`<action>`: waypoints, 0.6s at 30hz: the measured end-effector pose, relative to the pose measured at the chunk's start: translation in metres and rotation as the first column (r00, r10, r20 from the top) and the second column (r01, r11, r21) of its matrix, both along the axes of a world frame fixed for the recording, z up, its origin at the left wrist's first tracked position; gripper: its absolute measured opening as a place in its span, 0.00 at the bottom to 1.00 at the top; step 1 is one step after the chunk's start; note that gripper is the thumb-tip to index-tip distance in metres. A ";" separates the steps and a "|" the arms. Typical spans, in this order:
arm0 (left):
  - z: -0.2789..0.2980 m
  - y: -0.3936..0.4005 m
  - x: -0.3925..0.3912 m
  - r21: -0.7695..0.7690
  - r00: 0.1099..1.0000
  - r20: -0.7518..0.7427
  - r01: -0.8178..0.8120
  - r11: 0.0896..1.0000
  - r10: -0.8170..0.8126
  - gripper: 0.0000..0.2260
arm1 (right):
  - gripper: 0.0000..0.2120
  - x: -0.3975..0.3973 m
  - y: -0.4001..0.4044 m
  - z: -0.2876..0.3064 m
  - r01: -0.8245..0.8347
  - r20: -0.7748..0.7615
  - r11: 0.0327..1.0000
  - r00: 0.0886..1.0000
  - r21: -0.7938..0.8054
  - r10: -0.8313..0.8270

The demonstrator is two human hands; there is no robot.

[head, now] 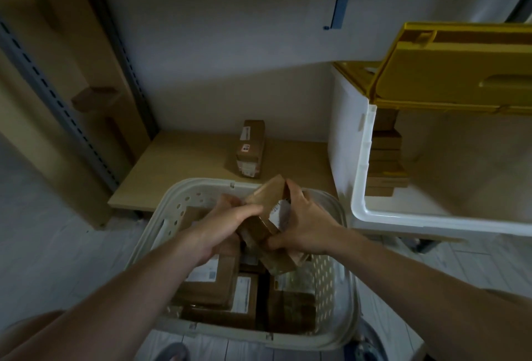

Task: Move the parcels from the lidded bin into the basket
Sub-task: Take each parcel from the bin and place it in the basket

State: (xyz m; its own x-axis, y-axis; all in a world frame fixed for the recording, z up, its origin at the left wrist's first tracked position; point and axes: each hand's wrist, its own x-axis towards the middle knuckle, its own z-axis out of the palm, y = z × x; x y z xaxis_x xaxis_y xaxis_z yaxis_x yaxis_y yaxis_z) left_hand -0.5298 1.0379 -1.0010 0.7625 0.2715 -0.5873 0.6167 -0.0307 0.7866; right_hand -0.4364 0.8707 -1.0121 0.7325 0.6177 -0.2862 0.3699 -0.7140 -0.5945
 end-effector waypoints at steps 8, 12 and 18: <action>-0.023 0.024 0.007 0.421 0.933 -0.227 0.354 0.835 -0.280 0.16 | 0.62 0.002 -0.005 -0.031 -0.300 0.028 0.900 0.945 -0.315 0.325; -0.049 0.032 0.007 0.639 0.823 -0.303 0.549 0.538 -0.480 0.29 | 0.63 -0.006 -0.006 -0.044 -0.413 -0.060 0.794 0.899 -0.446 0.434; -0.077 0.034 0.005 0.602 0.714 -0.383 0.674 0.428 -0.586 0.47 | 0.59 -0.019 -0.002 -0.066 -0.474 -0.103 0.740 0.867 -0.478 0.488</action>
State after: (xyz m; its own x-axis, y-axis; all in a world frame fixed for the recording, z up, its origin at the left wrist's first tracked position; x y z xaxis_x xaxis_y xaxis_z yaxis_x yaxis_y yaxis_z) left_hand -0.5248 1.0715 -1.0778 0.8384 0.0730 -0.5402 0.2710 -0.9157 0.2967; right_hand -0.4559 0.8689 -1.0781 0.3872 0.6825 -0.6198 0.7522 -0.6226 -0.2157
